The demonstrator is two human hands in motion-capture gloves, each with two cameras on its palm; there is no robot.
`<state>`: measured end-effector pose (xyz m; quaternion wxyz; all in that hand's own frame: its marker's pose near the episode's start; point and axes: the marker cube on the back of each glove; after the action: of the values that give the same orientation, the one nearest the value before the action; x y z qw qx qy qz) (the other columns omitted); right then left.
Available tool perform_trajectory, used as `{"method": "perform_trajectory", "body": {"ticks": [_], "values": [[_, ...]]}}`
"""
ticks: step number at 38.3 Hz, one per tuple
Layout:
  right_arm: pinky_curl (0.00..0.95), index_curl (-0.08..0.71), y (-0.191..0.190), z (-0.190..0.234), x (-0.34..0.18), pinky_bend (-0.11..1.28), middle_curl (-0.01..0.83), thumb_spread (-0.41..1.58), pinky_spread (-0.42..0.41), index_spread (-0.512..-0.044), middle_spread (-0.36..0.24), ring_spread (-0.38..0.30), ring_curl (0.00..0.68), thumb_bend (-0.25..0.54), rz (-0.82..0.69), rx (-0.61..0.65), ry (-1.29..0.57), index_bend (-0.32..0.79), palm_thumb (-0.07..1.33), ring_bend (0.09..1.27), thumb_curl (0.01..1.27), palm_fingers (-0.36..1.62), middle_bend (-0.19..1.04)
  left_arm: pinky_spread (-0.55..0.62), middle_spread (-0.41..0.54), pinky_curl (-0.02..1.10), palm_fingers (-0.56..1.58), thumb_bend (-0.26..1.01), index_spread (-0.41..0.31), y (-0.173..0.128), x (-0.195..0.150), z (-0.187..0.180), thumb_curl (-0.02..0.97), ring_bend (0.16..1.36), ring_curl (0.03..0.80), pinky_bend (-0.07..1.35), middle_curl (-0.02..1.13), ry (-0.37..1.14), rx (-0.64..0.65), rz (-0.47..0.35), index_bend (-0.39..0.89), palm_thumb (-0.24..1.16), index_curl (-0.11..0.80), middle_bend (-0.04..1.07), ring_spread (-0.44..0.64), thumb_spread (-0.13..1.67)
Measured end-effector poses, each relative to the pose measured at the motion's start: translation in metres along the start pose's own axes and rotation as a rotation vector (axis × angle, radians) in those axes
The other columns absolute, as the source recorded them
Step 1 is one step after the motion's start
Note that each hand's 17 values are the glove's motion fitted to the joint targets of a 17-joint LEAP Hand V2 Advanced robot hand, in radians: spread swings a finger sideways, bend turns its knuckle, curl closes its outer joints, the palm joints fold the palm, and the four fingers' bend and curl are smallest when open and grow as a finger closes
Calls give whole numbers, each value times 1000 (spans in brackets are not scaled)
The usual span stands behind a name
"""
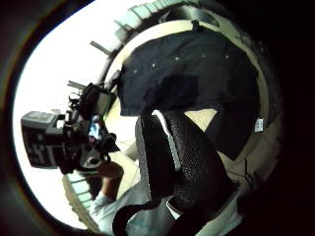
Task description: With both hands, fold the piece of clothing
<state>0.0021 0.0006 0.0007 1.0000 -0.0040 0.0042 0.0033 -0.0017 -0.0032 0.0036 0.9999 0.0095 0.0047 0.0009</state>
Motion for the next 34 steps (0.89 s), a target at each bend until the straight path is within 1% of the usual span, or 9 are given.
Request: {"method": "perform_trajectory", "body": {"ticks": [1, 2, 5, 8, 12, 20, 29, 31, 34], "values": [[70, 54, 0, 0, 0, 324, 55, 432, 128, -207, -35, 56, 30, 124, 0, -1, 0, 201, 202, 222, 36, 254, 222, 192, 34, 62, 383, 104, -33, 0, 0, 0, 40, 454, 84, 314, 40, 1, 3, 0, 149, 171, 42, 175, 138, 444], [86, 69, 0, 0, 1, 333, 65, 507, 145, -235, -38, 68, 41, 131, 0, -2, 1, 195, 217, 222, 43, 244, 217, 219, 39, 80, 373, 105, -37, 0, -1, -1, 48, 474, 104, 321, 57, 2, 6, -1, 147, 179, 53, 174, 159, 520], [125, 113, 2, 0, 1, 341, 96, 698, 187, -299, -48, 91, 68, 135, 3, -5, 7, 189, 238, 224, 60, 223, 212, 283, 50, 128, 341, 105, -43, 1, -4, 2, 71, 518, 155, 339, 101, 4, -9, -8, 144, 193, 82, 176, 207, 703], [152, 142, 4, 0, 2, 349, 122, 839, 216, -340, -51, 107, 88, 129, 11, -7, 21, 177, 248, 226, 76, 204, 205, 327, 57, 158, 321, 98, -49, 2, -5, 4, 91, 543, 181, 347, 129, 4, -33, -10, 146, 201, 108, 180, 241, 836], [179, 171, 4, 3, 3, 358, 150, 972, 240, -376, -55, 123, 103, 120, 10, -7, 18, 171, 262, 219, 95, 181, 194, 366, 66, 186, 300, 85, -51, 2, -2, 4, 115, 564, 202, 354, 158, 3, -31, 9, 146, 208, 135, 183, 270, 964], [217, 214, 8, 2, 4, 365, 192, 1123, 265, -406, -56, 139, 133, 91, 14, -15, 28, 169, 278, 226, 124, 158, 187, 411, 73, 227, 272, 51, -49, 10, 2, -8, 156, 591, 225, 361, 203, -3, -28, 33, 143, 214, 177, 187, 300, 1097], [251, 247, 10, 9, 7, 373, 228, 1178, 274, -419, -51, 147, 159, 47, 6, -29, 18, 166, 284, 228, 156, 133, 184, 429, 81, 262, 250, 12, -48, 9, -1, -7, 191, 610, 243, 366, 243, -8, -2, 42, 140, 224, 208, 189, 312, 1157], [257, 251, 11, 16, 9, 376, 235, 1179, 276, -421, -50, 148, 163, 31, 11, -29, 19, 164, 276, 226, 160, 127, 186, 426, 82, 268, 247, 3, -48, 7, -3, 0, 198, 615, 246, 365, 250, -4, 17, 25, 140, 225, 213, 188, 312, 1162], [269, 254, 11, 39, 17, 390, 242, 1158, 276, -418, -43, 156, 171, 0, 27, -56, 36, 150, 257, 230, 166, 118, 185, 424, 81, 278, 259, -3, -48, -3, -10, 25, 214, 625, 251, 375, 261, -15, 37, -6, 129, 245, 217, 193, 306, 1158]]}}
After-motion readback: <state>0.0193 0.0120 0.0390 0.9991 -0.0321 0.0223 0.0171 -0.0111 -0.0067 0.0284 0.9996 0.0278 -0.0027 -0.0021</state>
